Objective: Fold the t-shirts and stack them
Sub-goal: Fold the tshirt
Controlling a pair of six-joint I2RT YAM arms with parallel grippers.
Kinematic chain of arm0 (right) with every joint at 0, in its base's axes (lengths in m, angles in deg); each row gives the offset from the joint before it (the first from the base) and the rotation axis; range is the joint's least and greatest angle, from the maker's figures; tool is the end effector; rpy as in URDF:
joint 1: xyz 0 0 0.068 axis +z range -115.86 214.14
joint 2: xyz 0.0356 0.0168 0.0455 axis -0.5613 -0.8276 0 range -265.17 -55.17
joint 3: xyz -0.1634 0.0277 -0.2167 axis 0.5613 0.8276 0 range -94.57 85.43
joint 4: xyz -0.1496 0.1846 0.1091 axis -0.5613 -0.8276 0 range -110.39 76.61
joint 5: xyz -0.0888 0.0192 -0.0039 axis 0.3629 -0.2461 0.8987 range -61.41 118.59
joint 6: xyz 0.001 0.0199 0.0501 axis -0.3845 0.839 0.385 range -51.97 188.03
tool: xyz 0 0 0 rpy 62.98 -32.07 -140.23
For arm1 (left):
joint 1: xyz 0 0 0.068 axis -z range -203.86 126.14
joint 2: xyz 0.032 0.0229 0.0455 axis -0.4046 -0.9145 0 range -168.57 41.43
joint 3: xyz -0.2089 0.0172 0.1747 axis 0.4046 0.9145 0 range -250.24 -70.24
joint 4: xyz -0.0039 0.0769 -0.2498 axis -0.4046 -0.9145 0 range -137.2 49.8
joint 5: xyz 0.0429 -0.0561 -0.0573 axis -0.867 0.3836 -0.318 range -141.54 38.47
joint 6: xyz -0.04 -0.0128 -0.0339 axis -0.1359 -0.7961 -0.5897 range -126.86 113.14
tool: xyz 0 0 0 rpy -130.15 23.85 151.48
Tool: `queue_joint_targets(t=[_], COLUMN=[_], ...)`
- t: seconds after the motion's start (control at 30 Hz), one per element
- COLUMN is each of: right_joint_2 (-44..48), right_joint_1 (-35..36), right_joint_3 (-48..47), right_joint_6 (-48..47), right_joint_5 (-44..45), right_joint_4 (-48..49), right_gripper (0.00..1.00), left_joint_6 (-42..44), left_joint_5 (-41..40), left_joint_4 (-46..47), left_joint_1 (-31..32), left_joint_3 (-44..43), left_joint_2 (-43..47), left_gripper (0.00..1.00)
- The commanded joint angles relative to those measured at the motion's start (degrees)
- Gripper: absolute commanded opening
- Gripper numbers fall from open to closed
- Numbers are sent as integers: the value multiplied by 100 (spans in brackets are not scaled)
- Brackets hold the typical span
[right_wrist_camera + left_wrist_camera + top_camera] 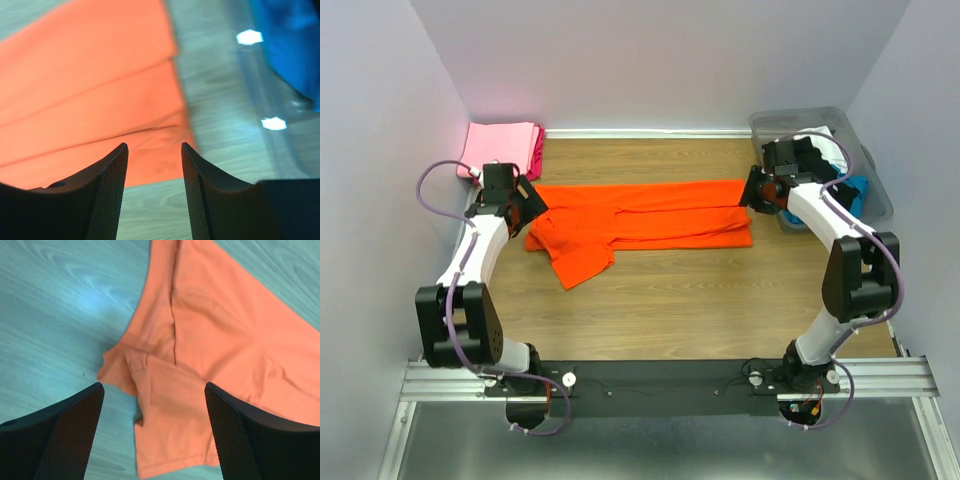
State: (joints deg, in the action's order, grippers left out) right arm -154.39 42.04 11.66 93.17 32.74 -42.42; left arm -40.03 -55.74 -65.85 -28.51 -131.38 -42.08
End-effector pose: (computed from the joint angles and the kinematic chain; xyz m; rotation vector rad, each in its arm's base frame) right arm 0.3698 0.0486 0.2339 0.4075 2.4907 0.1422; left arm 0.3115 0.0278 0.2567 -0.8133 2.2692 -0.1422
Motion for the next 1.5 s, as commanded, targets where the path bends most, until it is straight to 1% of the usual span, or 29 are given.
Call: queue_joint_targets(t=[0.0,0.03,0.1,0.17,0.27,0.4,0.43,0.5,0.57,0.73,0.77,0.93,0.97,1.07,1.1,1.13,1.17,1.27,1.3,1.33,1.37,1.43,1.47], right_joint_2=[377,394,412,360,245,-44,-201,-361,-571,-1090,-1247,-1644,-1705,-1952,-2022,-2075,-2162,-2355,-2400,-2444,-2514,-2585,-2637], right_joint_1=[448,527,686,888,1248,2073,2188,2486,2637,3112,3208,3376,3393,3490,3525,3551,3578,3692,3744,3762,3780,3815,3841], right_joint_3=[-49,-14,100,249,434,505,496,496,487,312,259,83,48,-101,-145,-189,-250,-347,-409,-427,-436,-497,-523], right_joint_6=[-168,-142,-107,-141,-159,-142,-98,78,236,543,666,1132,1185,1326,1352,1387,1423,1519,1546,1581,1642,1686,1713], right_joint_5=[-544,-711,-835,-1221,-1942,-2409,-2522,-2620,-2734,-2787,-2779,-2629,-2638,-2655,-2664,-2673,-2656,-2638,-2629,-2577,-2550,-2559,-2559], right_joint_4=[249,293,320,390,670,1048,1119,1417,1724,2138,2304,2736,2780,2851,2851,2851,2851,3035,3044,3044,3062,3062,3062], right_gripper=[55,54,54,52,52,52,52,52,52,52,52,52,52,52,52,52,52,52,52,52,52,52,52], left_joint_6=[74,82,82,65,65,126,144,188,197,319,337,372,364,381,416,425,425,416,434,443,443,452,452], left_joint_5=[-54,-10,16,78,271,394,560,596,658,798,816,834,843,843,860,860,869,869,869,869,869,878,878], left_joint_4=[-238,-326,-397,-458,-459,-406,-388,-388,-353,-257,-230,-177,-169,-142,-142,-142,-142,-116,-116,-116,-107,-98,-98], left_joint_1=[271,428,447,736,851,1000,1027,1088,1115,1141,1176,1229,1238,1282,1308,1326,1343,1378,1379,1379,1379,1379,1379], left_joint_3=[515,707,893,1183,1552,1886,1922,1992,2045,2221,2212,2221,2238,2239,2239,2230,2230,2230,2230,2230,2230,2230,2230], left_joint_2=[440,545,642,791,976,950,924,827,757,564,511,335,317,212,177,142,89,45,36,27,19,27,27], left_gripper=[90,90,90,90,90,89,89,86,84,75,72,63,59,53,47,45,39,31,24,22,17,11,4])
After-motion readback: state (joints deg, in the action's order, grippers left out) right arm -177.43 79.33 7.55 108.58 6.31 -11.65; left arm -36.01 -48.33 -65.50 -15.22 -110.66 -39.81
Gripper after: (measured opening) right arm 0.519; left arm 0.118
